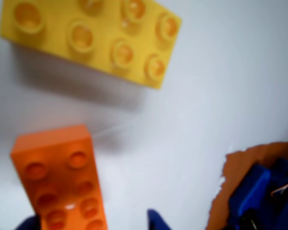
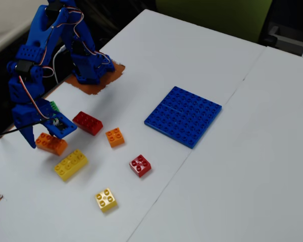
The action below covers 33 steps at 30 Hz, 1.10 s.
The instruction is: Pick up the 2x4 orange block and go up the 8x8 blue block.
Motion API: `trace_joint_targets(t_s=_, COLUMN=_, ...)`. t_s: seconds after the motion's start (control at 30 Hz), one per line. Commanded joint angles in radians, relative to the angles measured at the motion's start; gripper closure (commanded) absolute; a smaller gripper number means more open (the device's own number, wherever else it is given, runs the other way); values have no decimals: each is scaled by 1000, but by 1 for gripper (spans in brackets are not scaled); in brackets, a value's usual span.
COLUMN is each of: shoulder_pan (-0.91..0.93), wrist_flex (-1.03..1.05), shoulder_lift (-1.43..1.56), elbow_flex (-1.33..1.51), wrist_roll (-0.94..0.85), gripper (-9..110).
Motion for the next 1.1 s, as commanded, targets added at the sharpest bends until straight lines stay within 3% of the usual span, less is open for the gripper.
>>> trace_joint_targets(t_s=0.0, shoulder_pan=-11, wrist_flex=17, shoulder_lift=-2, elbow_flex=-35, wrist_roll=-3, gripper=74)
trace_joint_targets(t_s=1.07, shoulder_pan=-49, wrist_flex=-5, shoulder_lift=-86, elbow_flex=-35, wrist_roll=-2, gripper=76)
